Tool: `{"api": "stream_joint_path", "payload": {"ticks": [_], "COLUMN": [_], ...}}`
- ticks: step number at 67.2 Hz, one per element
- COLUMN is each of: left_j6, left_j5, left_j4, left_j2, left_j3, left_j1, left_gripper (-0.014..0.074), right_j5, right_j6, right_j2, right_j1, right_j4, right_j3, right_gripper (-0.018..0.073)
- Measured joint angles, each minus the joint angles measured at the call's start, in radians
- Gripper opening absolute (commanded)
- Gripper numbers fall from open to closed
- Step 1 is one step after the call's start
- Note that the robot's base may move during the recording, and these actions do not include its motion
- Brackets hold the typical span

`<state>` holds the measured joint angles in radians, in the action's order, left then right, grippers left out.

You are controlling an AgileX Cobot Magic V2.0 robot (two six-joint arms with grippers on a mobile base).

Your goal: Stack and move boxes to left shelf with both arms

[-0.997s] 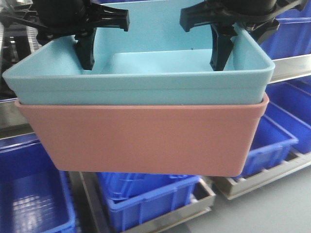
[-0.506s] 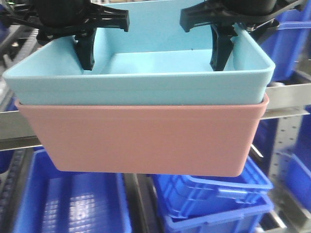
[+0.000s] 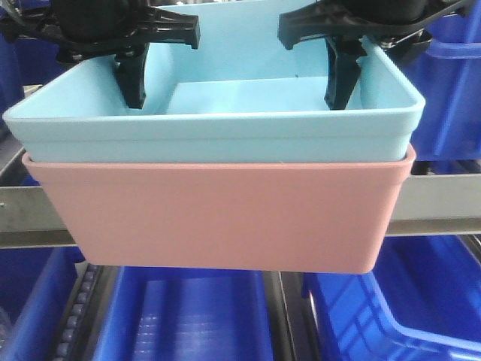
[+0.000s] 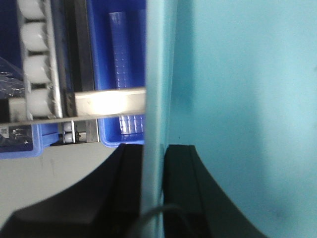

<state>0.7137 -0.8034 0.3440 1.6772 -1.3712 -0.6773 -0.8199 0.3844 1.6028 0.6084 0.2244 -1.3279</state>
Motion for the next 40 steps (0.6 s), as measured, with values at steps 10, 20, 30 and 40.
{"api": "stream_joint_path", "payload": {"ticks": [10, 20, 30, 40], "left_j6": [0.000, 0.000, 0.000, 0.000], "left_j5": [0.000, 0.000, 0.000, 0.000], "left_j4": [0.000, 0.000, 0.000, 0.000], "left_j2": [0.000, 0.000, 0.000, 0.000], "left_j3": [0.000, 0.000, 0.000, 0.000], "left_j1": [0.000, 0.000, 0.000, 0.000], "left_gripper": [-0.0003, -0.0003, -0.0003, -0.0003], "right_j5": [0.000, 0.000, 0.000, 0.000], "right_j6": [0.000, 0.000, 0.000, 0.000], "right_j2": [0.000, 0.000, 0.000, 0.000], "right_j1": [0.000, 0.000, 0.000, 0.000], "right_j4": [0.000, 0.000, 0.000, 0.000], "right_j3": [0.000, 0.000, 0.000, 0.000], "right_gripper": [0.0055, 0.0055, 0.0055, 0.0055]}}
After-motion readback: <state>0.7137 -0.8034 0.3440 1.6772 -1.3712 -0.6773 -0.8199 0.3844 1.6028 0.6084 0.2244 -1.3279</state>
